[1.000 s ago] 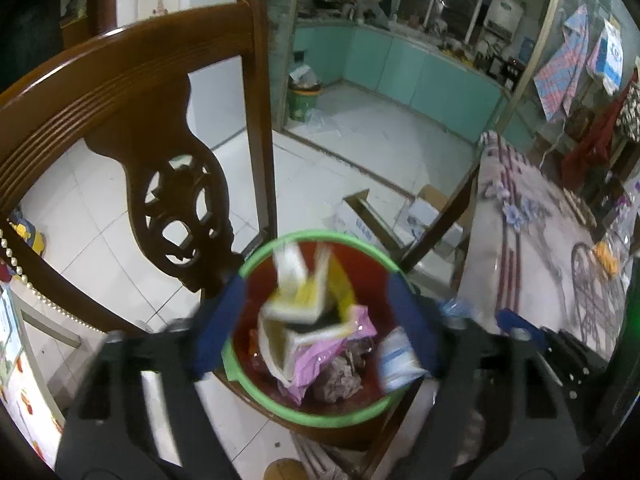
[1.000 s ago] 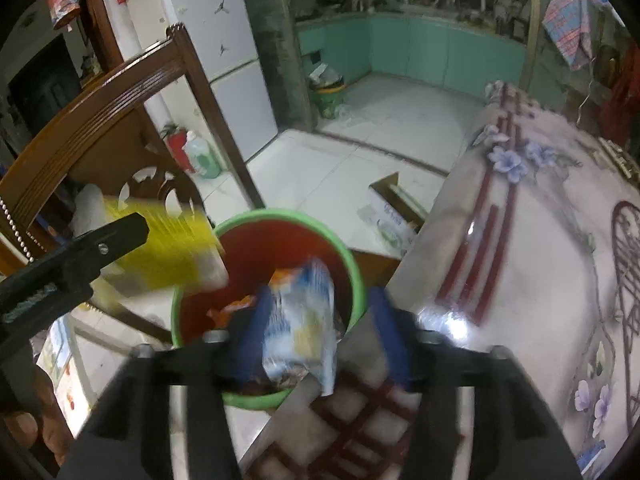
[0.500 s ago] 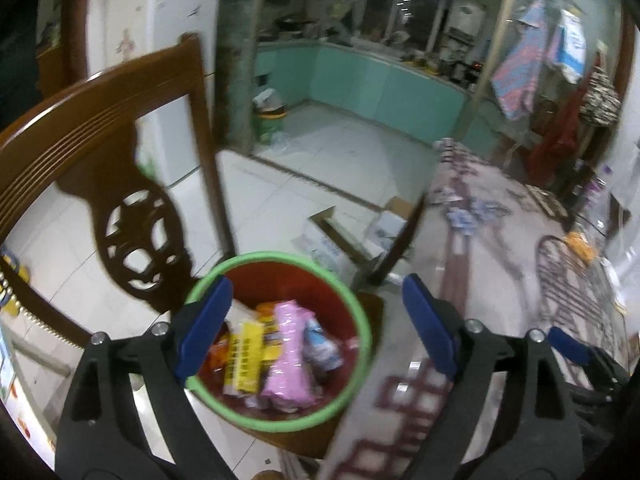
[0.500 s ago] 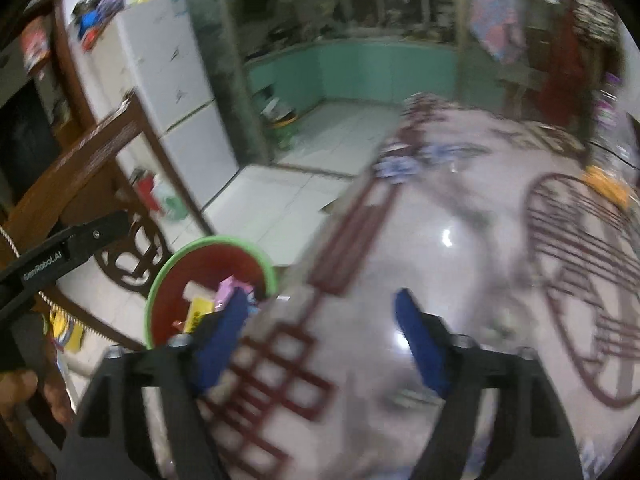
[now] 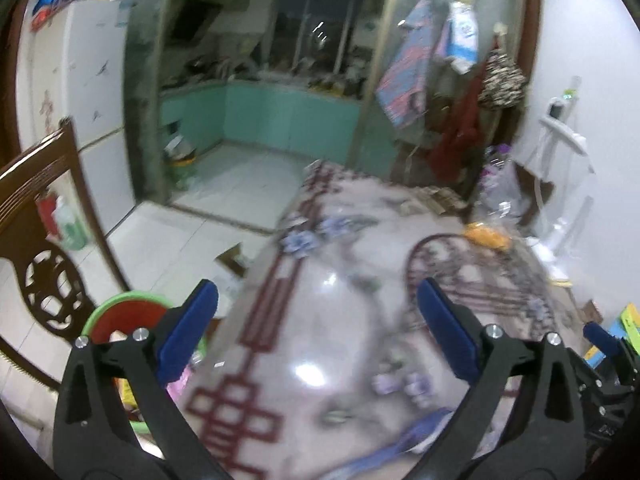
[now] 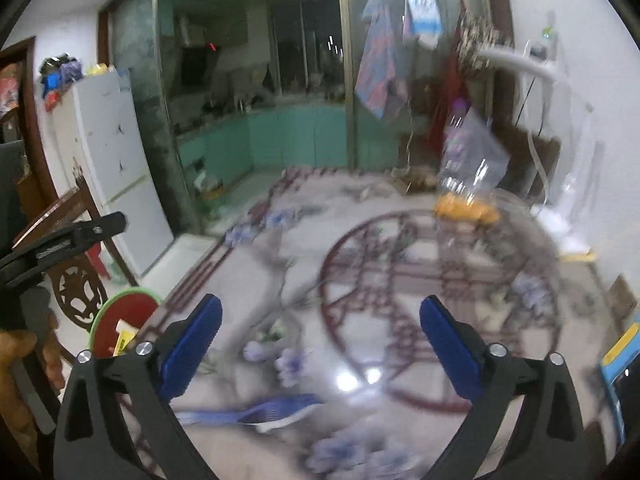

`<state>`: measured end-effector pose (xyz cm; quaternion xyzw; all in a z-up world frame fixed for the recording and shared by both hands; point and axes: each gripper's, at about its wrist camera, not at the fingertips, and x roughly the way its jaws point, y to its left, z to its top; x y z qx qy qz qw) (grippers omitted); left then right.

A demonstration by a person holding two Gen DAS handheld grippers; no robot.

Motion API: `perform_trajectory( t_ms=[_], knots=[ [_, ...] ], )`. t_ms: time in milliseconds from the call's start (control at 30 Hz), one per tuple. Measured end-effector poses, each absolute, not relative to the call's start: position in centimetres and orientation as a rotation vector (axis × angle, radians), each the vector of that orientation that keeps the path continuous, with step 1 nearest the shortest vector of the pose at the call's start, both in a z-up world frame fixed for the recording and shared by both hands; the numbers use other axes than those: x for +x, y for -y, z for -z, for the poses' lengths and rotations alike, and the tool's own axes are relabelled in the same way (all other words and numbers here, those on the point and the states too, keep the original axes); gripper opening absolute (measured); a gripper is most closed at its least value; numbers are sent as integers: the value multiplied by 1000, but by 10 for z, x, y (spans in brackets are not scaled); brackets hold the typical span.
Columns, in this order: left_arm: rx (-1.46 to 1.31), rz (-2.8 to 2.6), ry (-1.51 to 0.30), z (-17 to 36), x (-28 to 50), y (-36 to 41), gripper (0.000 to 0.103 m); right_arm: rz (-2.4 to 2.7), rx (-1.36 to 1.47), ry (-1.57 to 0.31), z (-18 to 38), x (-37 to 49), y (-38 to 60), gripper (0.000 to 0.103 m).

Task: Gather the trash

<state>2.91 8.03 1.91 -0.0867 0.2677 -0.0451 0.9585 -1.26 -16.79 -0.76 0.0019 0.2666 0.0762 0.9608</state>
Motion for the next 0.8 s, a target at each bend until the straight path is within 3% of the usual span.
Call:
perform_trajectory(
  t_ms=[200,300,433,800],
  knots=[
    [-118,108,-299,-33,0,-36,98,61,-42,-268,-2,-53,195,96],
    [-79,-3,-307,-26,-1,-24,98,129,30,-214,5,-65,205,97],
    [-121,-18,-403,-10,10,-23,98,106,47,-325,11,-54,209,96],
    [-179,-49,-463,-2,17,-40,98,118,-5,-342,24,-53,197,96]
  ],
)
